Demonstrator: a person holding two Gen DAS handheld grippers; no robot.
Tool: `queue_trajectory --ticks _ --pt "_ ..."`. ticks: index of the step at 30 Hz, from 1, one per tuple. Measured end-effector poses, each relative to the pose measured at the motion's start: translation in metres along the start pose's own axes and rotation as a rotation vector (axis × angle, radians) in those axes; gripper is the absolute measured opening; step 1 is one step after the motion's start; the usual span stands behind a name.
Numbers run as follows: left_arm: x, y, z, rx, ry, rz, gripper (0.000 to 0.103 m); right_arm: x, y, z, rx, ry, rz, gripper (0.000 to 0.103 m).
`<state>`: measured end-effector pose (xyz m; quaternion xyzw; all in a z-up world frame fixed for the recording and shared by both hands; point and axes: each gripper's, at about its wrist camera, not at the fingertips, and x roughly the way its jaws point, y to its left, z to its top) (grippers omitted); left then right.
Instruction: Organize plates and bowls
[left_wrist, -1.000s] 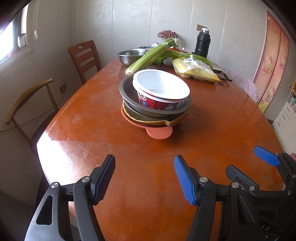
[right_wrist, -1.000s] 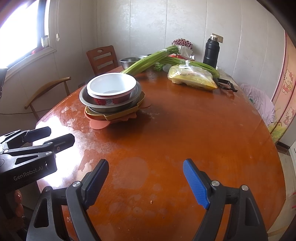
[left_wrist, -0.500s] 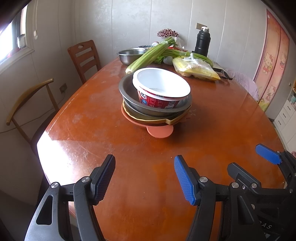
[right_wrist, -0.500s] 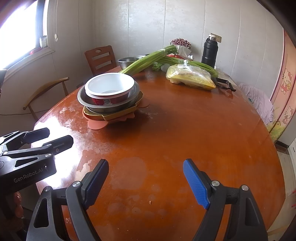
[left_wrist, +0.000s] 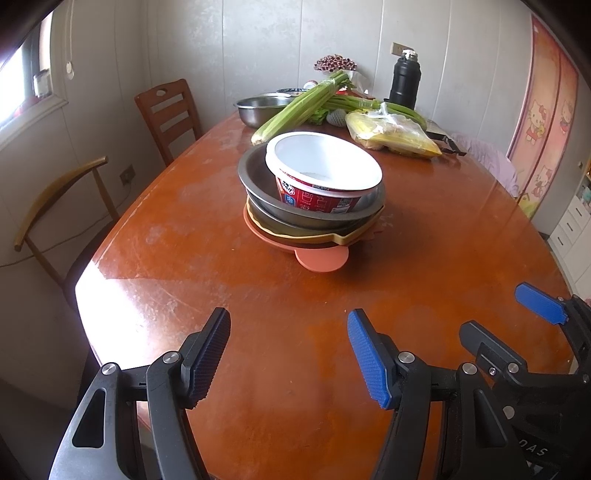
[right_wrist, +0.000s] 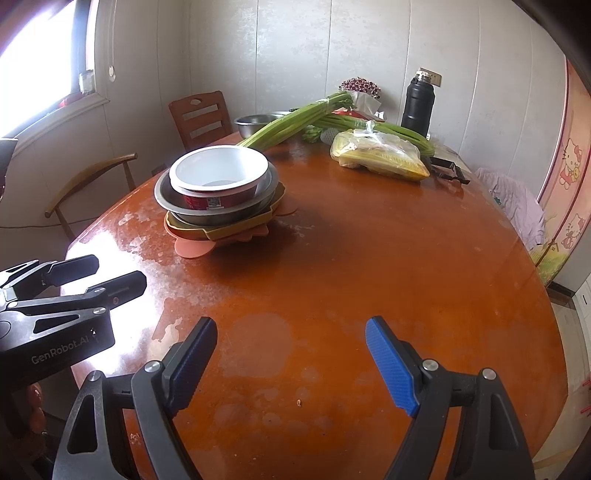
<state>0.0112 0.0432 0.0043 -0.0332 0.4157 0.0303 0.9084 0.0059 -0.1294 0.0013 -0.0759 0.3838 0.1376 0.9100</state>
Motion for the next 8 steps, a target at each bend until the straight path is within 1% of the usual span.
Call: queue_trajectory --ticks 4,6,8 --pt "0.001 -0.001 0.001 0.015 -0.010 -0.003 0.068 0.000 -0.001 0.000 0.005 0.000 -0.001 0.082" --pt "-0.002 -0.001 0.006 0.028 -0.047 -0.005 0.068 0.001 -0.003 0.000 0.009 0.001 -0.002 0.082" --pt "-0.003 0.003 0.012 0.024 -0.063 -0.001 0.068 0.003 -0.005 0.001 0.011 0.005 -0.001 0.082"
